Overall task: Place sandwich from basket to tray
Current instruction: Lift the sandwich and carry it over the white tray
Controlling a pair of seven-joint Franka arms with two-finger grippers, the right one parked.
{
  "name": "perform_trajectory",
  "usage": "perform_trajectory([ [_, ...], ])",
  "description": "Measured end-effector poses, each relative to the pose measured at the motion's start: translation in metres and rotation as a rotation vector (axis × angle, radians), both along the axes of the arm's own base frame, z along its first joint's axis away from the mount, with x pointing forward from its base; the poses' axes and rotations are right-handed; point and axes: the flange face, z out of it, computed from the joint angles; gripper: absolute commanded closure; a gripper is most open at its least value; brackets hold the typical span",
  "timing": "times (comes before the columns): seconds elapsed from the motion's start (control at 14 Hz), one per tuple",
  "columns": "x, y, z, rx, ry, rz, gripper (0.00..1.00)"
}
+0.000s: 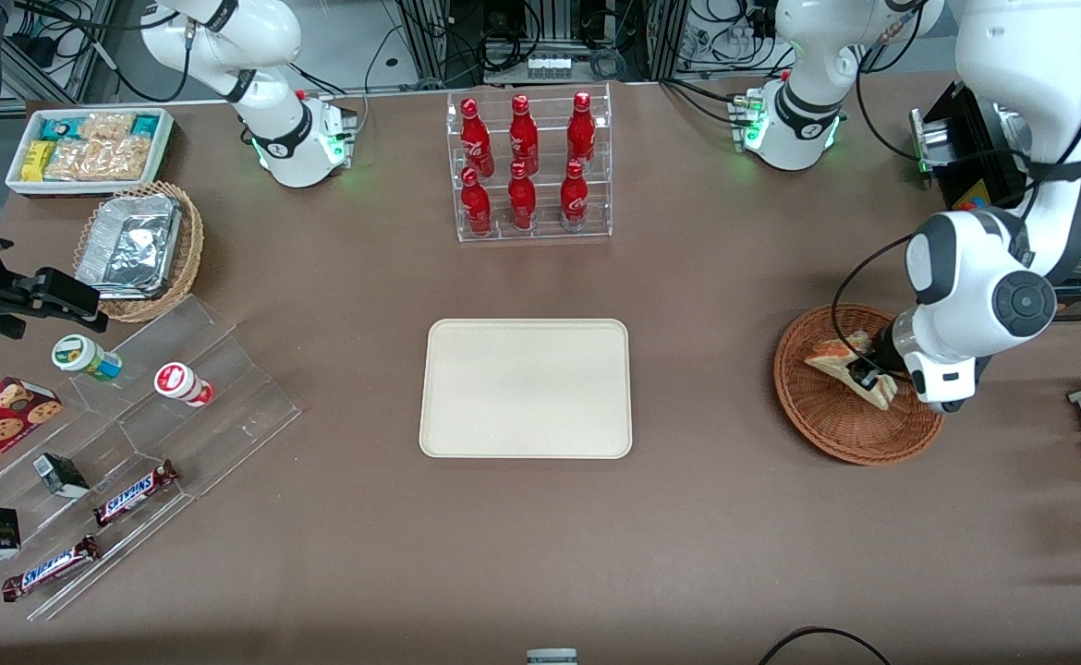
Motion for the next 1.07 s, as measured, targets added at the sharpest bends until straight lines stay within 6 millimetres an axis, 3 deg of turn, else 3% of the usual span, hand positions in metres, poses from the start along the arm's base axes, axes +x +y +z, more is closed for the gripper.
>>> perform_trajectory([
  [0.21,0.0,-0.086,0.032,0.049,-0.053,-0.201,0.84],
  [0.5,-0.002,-0.199,0.029,0.038,-0.081,-0.392,0.83],
  [0.79,0.009,-0.291,0.007,-0.02,-0.093,-0.573,0.8],
  [1.07,-0.009,-0.363,-0.028,-0.06,-0.067,-0.765,0.83],
])
